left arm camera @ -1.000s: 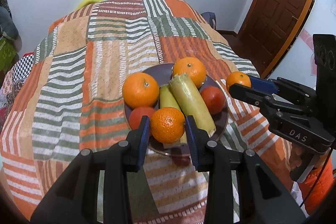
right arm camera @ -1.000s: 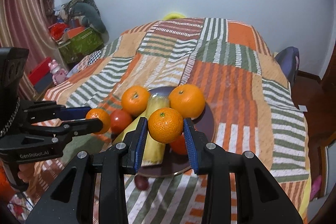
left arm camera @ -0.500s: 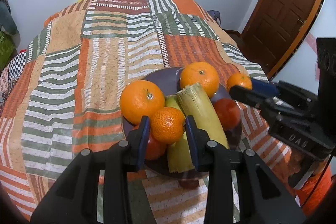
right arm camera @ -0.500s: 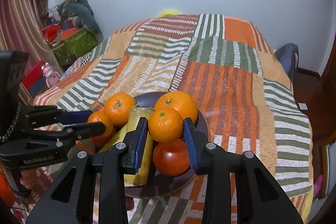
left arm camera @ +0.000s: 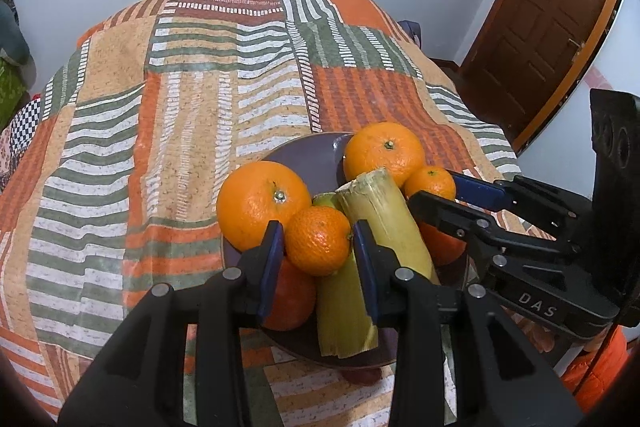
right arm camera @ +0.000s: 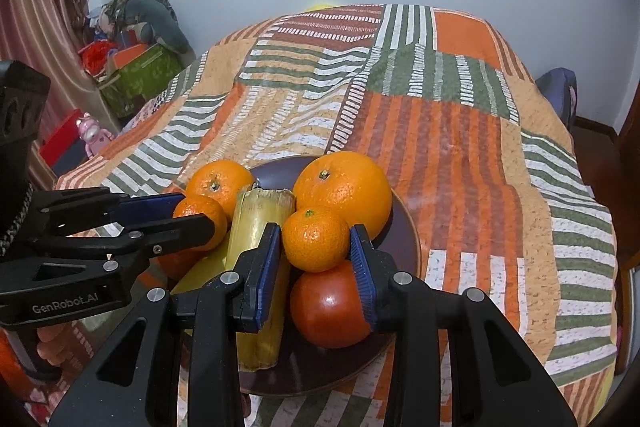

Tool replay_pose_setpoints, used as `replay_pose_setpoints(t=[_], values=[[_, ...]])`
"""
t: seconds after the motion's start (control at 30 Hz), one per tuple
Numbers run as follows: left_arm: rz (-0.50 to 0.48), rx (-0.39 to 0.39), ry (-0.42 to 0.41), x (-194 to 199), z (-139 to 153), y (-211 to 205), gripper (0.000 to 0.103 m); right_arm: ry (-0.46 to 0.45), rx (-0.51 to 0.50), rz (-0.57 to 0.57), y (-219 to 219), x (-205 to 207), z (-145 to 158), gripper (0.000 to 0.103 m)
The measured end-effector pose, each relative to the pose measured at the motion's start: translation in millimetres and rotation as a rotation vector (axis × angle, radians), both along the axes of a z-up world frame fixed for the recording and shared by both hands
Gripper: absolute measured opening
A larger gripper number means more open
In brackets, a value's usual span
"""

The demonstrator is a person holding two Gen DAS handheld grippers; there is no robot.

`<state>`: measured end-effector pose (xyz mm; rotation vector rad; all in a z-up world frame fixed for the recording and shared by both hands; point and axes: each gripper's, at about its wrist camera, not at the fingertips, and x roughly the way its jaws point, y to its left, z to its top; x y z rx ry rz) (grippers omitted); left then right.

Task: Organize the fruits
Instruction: 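Open both tools to release the tangerines and pull back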

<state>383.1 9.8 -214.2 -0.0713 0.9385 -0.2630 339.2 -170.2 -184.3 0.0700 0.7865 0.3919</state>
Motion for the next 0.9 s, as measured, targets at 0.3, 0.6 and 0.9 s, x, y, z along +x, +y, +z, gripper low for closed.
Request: replay_pose_setpoints(t=[0.3, 0.6, 0.9], values=[[-0.01, 0.01, 0.021, -1.6, -3.1, -2.9, 0.048, 0.02, -0.019, -0.011, -2.2, -1.7, 0.1, 0.043], [0.004, 0.053, -0.031, -21.4, 20.8, -0.8, 0.049, 0.015, -0.004, -0.003, -8.6, -18.2, 10.3, 0.043], [0.008, 0.073, -0.035, -47.4, 38.0, 2.3, 0.049, 0.006, 0.008, -0.006, -15.9, -40.8, 23.0, 0.043]])
